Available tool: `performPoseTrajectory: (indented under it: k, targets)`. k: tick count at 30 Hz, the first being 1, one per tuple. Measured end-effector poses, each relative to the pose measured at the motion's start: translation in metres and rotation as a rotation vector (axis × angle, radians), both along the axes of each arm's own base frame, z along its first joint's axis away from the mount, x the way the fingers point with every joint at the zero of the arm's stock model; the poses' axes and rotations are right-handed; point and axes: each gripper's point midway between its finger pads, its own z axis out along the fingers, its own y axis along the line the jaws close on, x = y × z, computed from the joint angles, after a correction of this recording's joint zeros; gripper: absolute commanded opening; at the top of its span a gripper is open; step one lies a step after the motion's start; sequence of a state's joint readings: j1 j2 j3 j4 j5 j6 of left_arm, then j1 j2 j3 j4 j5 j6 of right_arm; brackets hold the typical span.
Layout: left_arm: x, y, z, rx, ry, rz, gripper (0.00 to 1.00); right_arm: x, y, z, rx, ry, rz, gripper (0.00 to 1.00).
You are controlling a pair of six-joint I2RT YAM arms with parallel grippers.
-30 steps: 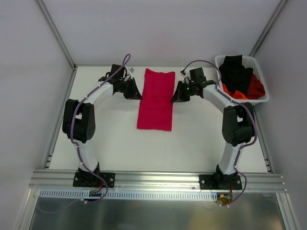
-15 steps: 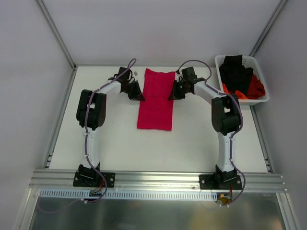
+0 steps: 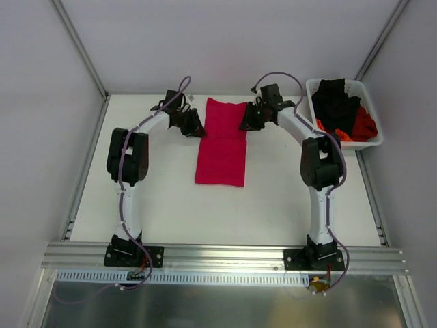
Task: Fold and stack the t-shirts
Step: Fold the tshirt
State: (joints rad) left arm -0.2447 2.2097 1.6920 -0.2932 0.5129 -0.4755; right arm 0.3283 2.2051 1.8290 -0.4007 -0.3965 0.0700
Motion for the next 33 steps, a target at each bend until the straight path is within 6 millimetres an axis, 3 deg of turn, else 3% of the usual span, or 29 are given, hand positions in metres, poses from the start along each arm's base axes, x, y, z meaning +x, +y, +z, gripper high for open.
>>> performPoseTrajectory:
  k: [1, 2, 5, 8, 11, 12, 14, 20, 22, 25, 33]
  targets:
    - [0.001, 0.002, 0.011, -0.002, -0.025, -0.001, 0.63, 0.0, -0.002, 0.012, 0.005, -0.018, -0.002, 0.45]
    - [0.002, 0.002, 0.027, -0.009, -0.054, -0.001, 0.69, -0.001, -0.004, 0.027, 0.009, -0.04, 0.0, 0.58]
    - [-0.006, 0.005, 0.086, -0.035, -0.16, 0.002, 0.78, -0.014, -0.013, 0.082, 0.036, -0.133, -0.005, 0.78]
    - [-0.03, 0.011, 0.153, -0.07, -0.289, 0.001, 0.81, -0.048, -0.024, 0.136, 0.069, -0.223, -0.011, 0.87]
    - [-0.07, 0.02, 0.19, -0.094, -0.37, 0.002, 0.81, -0.097, -0.034, 0.158, 0.098, -0.26, -0.021, 0.94]
    - [-0.084, 0.023, 0.189, -0.095, -0.372, 0.006, 0.81, -0.112, -0.035, 0.154, 0.105, -0.262, -0.024, 0.95]
    - [-0.112, 0.027, 0.168, -0.085, -0.322, 0.009, 0.81, -0.148, -0.037, 0.125, 0.102, -0.188, -0.03, 0.94]
    - [-0.195, 0.035, 0.04, 0.039, 0.036, 0.036, 0.82, -0.238, -0.041, -0.005, 0.014, 0.156, -0.078, 0.89]
    - [-0.216, 0.042, 0.013, 0.079, 0.118, 0.055, 0.81, -0.259, -0.042, -0.028, -0.017, 0.223, -0.095, 0.85]
    - [-0.224, 0.048, -0.003, 0.095, 0.144, 0.087, 0.77, -0.261, -0.034, -0.035, -0.013, 0.225, -0.112, 0.8]
    - [-0.199, 0.039, -0.016, 0.039, 0.077, 0.135, 0.7, -0.231, -0.014, -0.055, 0.041, 0.206, -0.181, 0.68]
